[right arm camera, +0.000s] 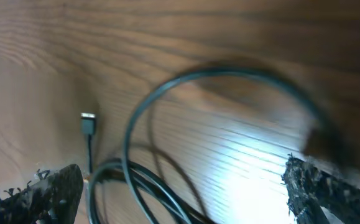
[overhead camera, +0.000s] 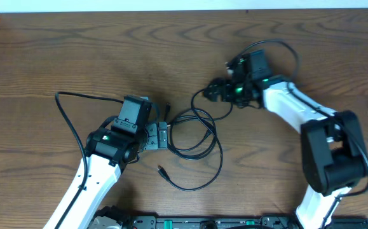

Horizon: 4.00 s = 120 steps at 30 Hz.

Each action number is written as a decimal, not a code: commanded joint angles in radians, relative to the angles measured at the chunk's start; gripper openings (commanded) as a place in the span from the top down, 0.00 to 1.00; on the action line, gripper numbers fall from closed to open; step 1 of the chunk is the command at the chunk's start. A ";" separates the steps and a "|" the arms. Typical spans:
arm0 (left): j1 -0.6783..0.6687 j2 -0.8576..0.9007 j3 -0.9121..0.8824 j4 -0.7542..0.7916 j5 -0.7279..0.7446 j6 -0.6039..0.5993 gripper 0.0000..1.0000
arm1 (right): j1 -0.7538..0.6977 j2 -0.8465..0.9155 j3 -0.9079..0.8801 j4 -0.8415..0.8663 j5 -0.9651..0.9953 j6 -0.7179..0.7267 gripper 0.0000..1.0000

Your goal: Untangle cables

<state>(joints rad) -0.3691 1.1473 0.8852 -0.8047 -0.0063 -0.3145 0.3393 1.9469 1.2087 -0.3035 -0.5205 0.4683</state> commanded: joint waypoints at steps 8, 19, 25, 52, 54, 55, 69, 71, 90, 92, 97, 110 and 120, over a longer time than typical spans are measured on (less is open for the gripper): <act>0.004 -0.008 0.020 -0.002 -0.013 -0.005 0.00 | 0.164 0.105 -0.003 0.158 -0.014 0.132 0.01; 0.004 -0.008 0.020 -0.002 -0.013 -0.005 0.00 | 0.216 0.109 -0.003 0.193 -0.014 0.133 0.25; 0.004 -0.008 0.020 -0.002 -0.013 -0.005 0.00 | 0.222 0.109 -0.003 0.214 -0.014 0.128 0.99; 0.004 -0.008 0.020 -0.002 -0.013 -0.005 0.00 | -0.008 -0.696 0.107 0.075 0.073 0.053 0.99; 0.004 -0.008 0.020 -0.002 -0.013 -0.005 0.00 | -0.023 -0.742 0.135 0.080 0.077 0.056 0.99; 0.004 -0.008 0.020 -0.002 -0.013 -0.005 0.01 | -0.029 -0.758 0.149 0.082 0.082 0.060 0.99; 0.004 -0.008 0.020 -0.002 -0.013 -0.005 0.01 | -0.046 -0.799 0.326 0.288 0.246 0.069 0.99; 0.004 -0.008 0.020 -0.002 -0.013 -0.005 0.00 | -0.046 -0.799 0.332 0.346 0.275 0.069 0.99; 0.004 -0.008 0.020 -0.002 -0.013 -0.005 0.00 | -0.046 -0.800 0.331 0.555 0.733 0.100 0.99; 0.004 -0.008 0.020 -0.002 -0.013 -0.005 0.00 | -0.046 -0.798 0.331 0.550 0.749 0.100 0.99; 0.004 -0.008 0.020 -0.002 -0.013 -0.005 0.00 | -0.046 -0.795 0.331 0.522 0.890 0.304 0.99; 0.004 -0.008 0.020 -0.002 -0.013 -0.005 0.00 | -0.043 -0.669 0.331 0.525 0.550 0.487 0.99; 0.004 -0.008 0.020 -0.002 -0.013 -0.005 0.00 | -0.044 -0.439 0.331 0.574 0.533 0.375 0.99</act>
<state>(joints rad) -0.3691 1.1473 0.8852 -0.8040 -0.0063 -0.3145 0.3004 1.4662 1.5280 0.2348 0.0448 0.8654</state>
